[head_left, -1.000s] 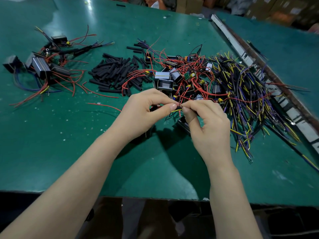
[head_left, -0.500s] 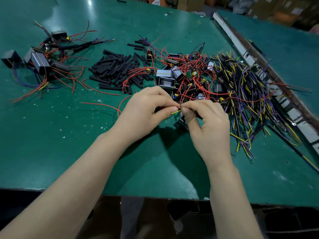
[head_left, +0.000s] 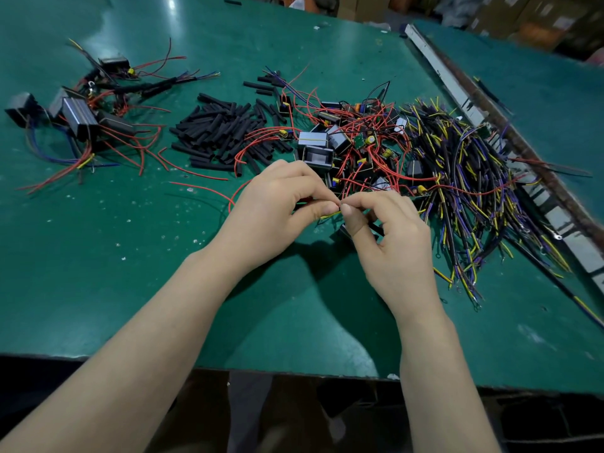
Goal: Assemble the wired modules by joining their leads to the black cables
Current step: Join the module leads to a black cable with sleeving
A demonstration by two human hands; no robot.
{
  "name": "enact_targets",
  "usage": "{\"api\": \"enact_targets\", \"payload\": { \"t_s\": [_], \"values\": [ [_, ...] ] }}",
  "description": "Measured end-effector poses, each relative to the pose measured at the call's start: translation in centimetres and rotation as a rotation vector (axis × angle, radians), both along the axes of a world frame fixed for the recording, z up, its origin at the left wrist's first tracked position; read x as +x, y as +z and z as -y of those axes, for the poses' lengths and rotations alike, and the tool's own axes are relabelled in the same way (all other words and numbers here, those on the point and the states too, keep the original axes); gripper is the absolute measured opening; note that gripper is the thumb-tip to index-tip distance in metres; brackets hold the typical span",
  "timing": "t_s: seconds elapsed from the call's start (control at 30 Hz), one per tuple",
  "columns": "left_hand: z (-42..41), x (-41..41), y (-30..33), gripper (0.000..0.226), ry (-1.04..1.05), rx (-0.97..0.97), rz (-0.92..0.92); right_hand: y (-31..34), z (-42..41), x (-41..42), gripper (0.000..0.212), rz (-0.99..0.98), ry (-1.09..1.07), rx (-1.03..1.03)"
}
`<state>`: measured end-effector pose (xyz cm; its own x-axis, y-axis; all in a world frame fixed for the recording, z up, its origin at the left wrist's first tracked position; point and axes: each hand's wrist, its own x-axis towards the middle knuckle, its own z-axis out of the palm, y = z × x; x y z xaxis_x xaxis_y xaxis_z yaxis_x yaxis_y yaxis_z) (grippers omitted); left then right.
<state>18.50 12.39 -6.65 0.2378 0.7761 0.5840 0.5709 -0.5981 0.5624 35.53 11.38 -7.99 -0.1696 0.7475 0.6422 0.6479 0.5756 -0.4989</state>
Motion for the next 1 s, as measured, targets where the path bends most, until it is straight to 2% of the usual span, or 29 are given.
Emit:
{"api": "enact_targets", "payload": {
  "t_s": [0.37, 0.63, 0.9, 1.0],
  "values": [
    [0.1, -0.3, 0.1, 0.013, -0.021, -0.04, 0.016, 0.2, 0.3, -0.4, 0.015, -0.014, -0.014, -0.079],
    [-0.1, 0.1, -0.5, 0.011, 0.01, 0.079, 0.022, -0.1, 0.1, -0.2, 0.018, -0.023, 0.01, -0.036],
    [-0.3, -0.2, -0.7, 0.007, 0.044, 0.034, 0.058, 0.0, -0.3, -0.1, 0.014, 0.008, 0.091, -0.004],
    [-0.2, -0.4, -0.5, 0.007, 0.025, -0.017, 0.056, 0.4, -0.8, 0.3, 0.012, 0.09, 0.14, -0.022]
  ]
}}
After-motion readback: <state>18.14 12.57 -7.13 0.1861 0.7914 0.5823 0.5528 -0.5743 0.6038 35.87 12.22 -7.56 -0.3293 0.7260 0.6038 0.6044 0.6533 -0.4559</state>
